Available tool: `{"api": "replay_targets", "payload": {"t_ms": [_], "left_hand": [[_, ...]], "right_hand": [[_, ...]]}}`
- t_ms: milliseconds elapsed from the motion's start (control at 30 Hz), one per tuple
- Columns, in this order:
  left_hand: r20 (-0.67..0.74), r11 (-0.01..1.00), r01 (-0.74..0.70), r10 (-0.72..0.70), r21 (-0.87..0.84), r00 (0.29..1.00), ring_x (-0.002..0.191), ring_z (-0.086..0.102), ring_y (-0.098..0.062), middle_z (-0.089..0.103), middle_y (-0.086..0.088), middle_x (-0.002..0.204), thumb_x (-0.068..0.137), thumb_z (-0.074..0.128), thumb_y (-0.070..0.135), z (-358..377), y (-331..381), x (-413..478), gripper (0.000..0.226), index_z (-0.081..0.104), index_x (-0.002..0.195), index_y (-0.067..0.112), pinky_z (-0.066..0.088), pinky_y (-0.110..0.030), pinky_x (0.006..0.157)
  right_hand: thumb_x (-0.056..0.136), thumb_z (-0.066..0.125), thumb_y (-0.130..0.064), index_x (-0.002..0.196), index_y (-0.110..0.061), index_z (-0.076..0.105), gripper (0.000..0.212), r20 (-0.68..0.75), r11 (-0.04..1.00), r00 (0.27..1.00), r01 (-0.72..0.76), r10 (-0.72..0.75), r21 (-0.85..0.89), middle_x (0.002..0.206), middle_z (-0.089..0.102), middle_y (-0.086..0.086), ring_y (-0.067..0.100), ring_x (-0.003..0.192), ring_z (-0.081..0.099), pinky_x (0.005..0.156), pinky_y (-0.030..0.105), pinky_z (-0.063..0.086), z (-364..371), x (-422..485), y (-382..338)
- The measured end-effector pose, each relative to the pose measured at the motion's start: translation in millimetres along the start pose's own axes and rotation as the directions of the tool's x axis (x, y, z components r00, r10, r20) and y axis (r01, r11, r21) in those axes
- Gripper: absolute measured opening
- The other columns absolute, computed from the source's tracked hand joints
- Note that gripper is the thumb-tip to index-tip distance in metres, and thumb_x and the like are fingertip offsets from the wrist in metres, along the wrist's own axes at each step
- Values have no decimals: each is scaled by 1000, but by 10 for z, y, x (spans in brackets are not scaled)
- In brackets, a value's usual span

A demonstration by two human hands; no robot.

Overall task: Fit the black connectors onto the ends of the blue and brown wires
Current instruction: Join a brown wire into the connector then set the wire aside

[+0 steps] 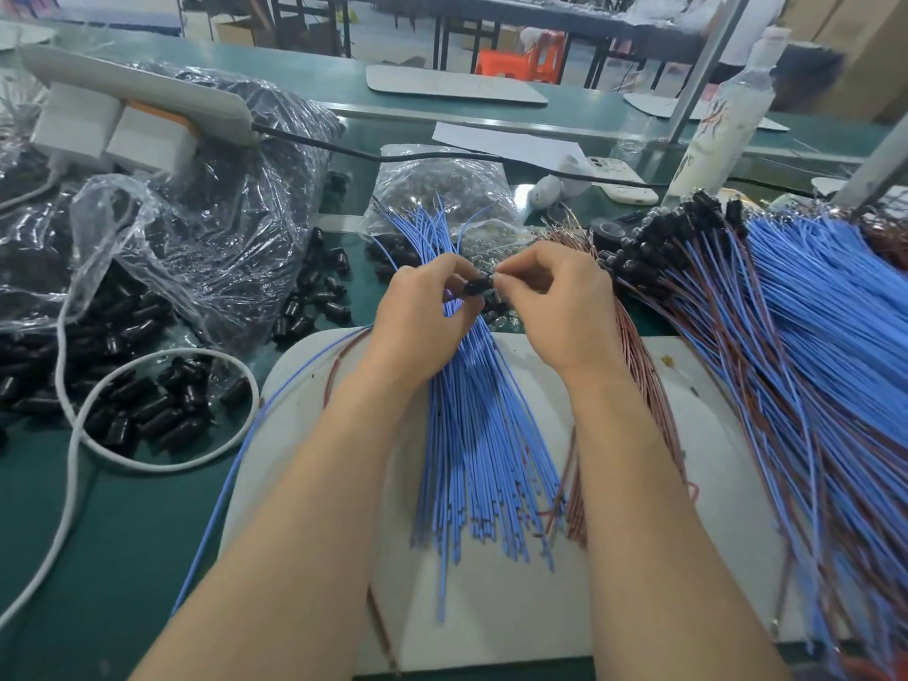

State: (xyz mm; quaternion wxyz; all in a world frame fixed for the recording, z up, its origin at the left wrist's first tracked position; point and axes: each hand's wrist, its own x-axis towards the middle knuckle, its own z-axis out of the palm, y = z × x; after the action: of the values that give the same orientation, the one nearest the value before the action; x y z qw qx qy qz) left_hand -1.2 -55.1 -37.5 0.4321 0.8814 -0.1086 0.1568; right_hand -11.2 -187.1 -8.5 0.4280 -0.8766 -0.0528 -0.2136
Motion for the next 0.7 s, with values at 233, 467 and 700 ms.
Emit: {"api": "replay_targets", "payload": {"t_ms": [233, 467, 700], "left_hand": [[71, 998, -50, 53, -43, 996, 89, 54, -10, 68, 3, 88, 87, 65, 12, -70, 26, -20, 12, 71, 97, 14, 36, -13, 76], [96, 996, -88, 85, 28, 992, 91, 51, -15, 62, 6, 82, 87, 65, 13, -65, 34, -21, 12, 70, 97, 13, 32, -14, 72], [113, 994, -78, 70, 72, 991, 93, 50, -17, 64, 5, 87, 89, 64, 17, -52, 29, -16, 13, 69, 100, 14, 35, -22, 77]], "right_hand": [[81, 71, -2, 79, -17, 67, 15, 142, 968, 984, -138, 109, 212, 77, 69, 4, 19, 77, 68, 83, 40, 56, -43, 37, 155], [81, 71, -4, 77, -20, 68, 17, 184, 982, 980, -107, 77, 159, 75, 70, -1, 10, 71, 67, 75, 25, 55, -105, 40, 189], [81, 72, -7, 77, -22, 68, 16, 171, 990, 982, -102, 84, 98, 80, 71, 3, 17, 78, 68, 81, 33, 56, -91, 29, 190]]}}
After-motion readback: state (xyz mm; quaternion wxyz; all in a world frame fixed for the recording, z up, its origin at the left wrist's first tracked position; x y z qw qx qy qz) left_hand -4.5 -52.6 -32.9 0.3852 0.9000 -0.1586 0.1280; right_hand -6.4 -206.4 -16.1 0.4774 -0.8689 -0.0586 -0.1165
